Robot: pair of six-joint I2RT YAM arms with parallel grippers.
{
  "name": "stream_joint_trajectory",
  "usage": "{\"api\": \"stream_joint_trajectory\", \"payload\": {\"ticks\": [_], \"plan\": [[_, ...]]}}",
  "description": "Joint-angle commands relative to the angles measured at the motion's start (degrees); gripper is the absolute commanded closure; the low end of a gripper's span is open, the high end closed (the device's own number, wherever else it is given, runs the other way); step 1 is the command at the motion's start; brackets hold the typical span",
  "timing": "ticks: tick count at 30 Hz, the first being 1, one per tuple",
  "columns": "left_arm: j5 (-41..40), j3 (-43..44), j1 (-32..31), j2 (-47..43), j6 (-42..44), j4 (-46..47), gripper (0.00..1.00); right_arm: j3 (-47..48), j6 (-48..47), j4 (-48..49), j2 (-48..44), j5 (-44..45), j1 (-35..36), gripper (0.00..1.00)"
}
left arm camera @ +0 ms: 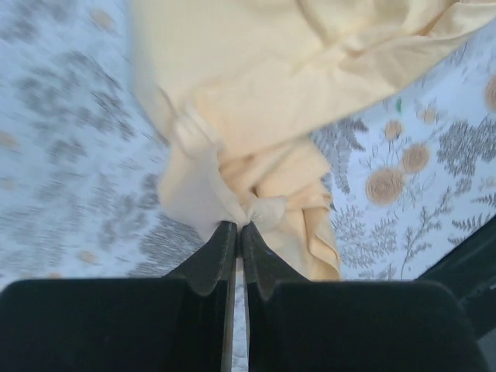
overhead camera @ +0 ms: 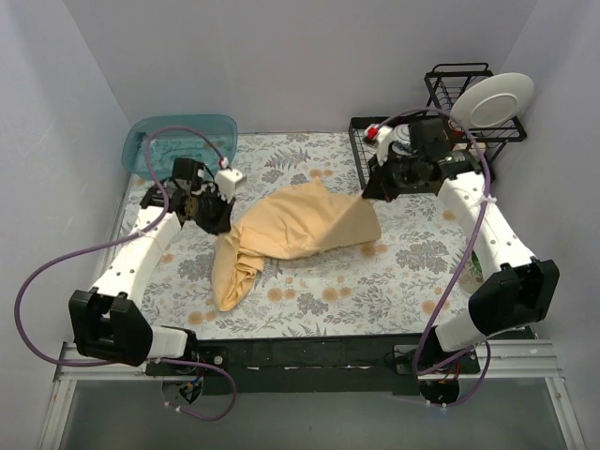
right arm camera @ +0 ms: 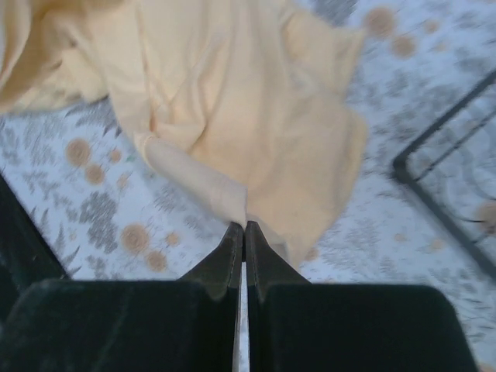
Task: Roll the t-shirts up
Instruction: Flatten out the T-shirt at the center of the board.
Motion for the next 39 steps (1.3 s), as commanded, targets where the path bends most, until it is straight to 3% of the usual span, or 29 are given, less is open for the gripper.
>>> {"api": "stream_joint_trajectory", "payload": {"ticks": [1, 6, 9, 16, 20, 25, 32, 39], "plan": [[-1.85, 15.12, 1.38, -2.49, 2.57, -0.07, 1.00, 13.97, 8.24, 7.54, 2.45, 1.09, -9.66, 0.99], [-3.53, 28.29, 3.39, -0.29, 5.11, 0.55, 1.00, 28.54, 12.99, 7.28, 6.33, 0.21, -16.11, 0.99], [-2.91, 31.48, 5.33, 0.15, 6.52, 1.95, 1.00, 33.22, 13.88, 8.15, 6.07, 0.12, -18.47, 0.99], [1.47, 41.49, 19.38, 3.48, 4.42, 9.16, 1.00, 36.65, 18.18, 18.94, 2.55, 7.92, -20.42, 0.99], [4.38, 48.96, 20.80, 7.00, 4.33, 11.97, 1.00, 40.16, 19.16, 25.38, 3.33, 13.30, -20.86, 0.99], [7.46, 50.74, 20.98, 7.45, 5.21, 16.54, 1.00, 42.81, 17.49, 29.25, 5.09, 14.98, -20.95, 0.99], [7.99, 49.95, 20.89, 4.20, 4.68, 13.13, 1.00, 39.31, 14.94, 31.89, 3.87, 10.68, -20.95, 0.99], [2.45, 52.57, 20.89, -0.20, -1.91, 18.39, 1.00, 42.53, 11.34, 30.94, -0.96, 8.73, -20.86, 0.99]]}}
